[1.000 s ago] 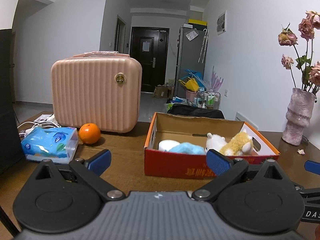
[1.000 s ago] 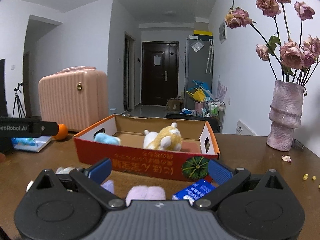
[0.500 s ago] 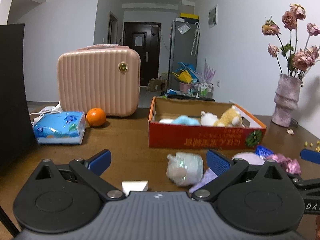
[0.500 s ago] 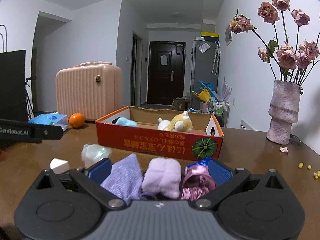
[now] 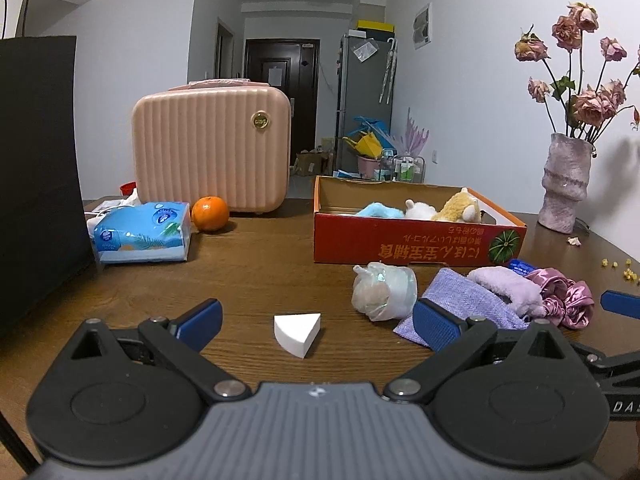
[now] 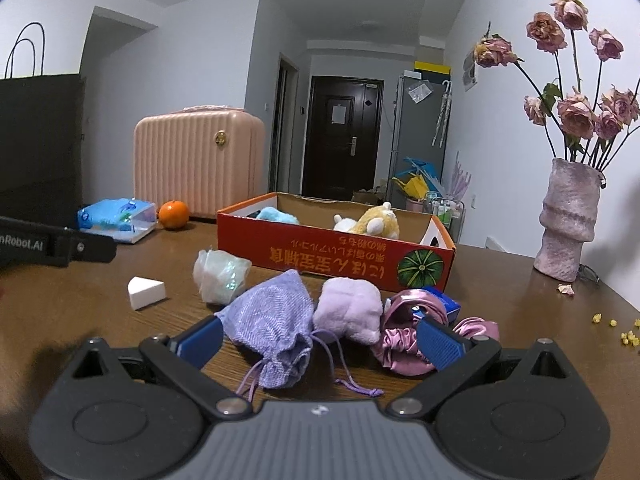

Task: Organize soft objects
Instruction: 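Lower the right gripper onto the purple drawstring bag and close it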

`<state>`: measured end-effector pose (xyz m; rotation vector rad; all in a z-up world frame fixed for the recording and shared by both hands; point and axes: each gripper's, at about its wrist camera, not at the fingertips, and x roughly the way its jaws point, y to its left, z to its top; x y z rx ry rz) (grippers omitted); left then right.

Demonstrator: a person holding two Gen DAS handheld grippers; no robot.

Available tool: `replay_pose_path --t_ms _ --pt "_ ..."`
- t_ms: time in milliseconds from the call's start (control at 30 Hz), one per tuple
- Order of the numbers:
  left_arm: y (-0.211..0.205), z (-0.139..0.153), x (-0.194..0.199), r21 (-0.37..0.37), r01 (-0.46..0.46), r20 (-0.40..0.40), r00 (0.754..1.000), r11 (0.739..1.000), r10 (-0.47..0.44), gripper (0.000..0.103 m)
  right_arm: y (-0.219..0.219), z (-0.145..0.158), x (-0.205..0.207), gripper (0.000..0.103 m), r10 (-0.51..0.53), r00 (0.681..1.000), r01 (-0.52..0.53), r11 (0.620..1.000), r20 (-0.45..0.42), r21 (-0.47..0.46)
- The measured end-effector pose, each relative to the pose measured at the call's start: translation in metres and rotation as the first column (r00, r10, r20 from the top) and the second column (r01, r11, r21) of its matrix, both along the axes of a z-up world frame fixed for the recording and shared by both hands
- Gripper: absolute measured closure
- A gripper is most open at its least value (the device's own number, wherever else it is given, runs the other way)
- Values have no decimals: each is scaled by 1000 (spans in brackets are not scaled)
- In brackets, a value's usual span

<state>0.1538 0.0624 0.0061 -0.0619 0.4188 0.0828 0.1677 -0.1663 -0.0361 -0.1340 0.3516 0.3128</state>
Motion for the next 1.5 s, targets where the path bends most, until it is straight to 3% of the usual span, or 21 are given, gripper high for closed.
replay_pose_path --t_ms 467,833,1133,1500 --pt "2 -2 3 -14 9 -18 1000 1000 -10 0 6 -4 4 0 5 1000 -6 1000 -21 -26" --pt "9 -2 5 -21 3 -17 1000 1000 -4 0 34 1 20 2 84 996 -86 993 -32 -80" --pt "24 -2 8 -32 -22 -26 999 999 21 0 66 -8 52 16 108 991 -119 981 -78 -151" --pt "33 -3 8 -52 -25 -34 999 998 23 0 85 -28 86 26 75 985 -104 977 -158 -187"
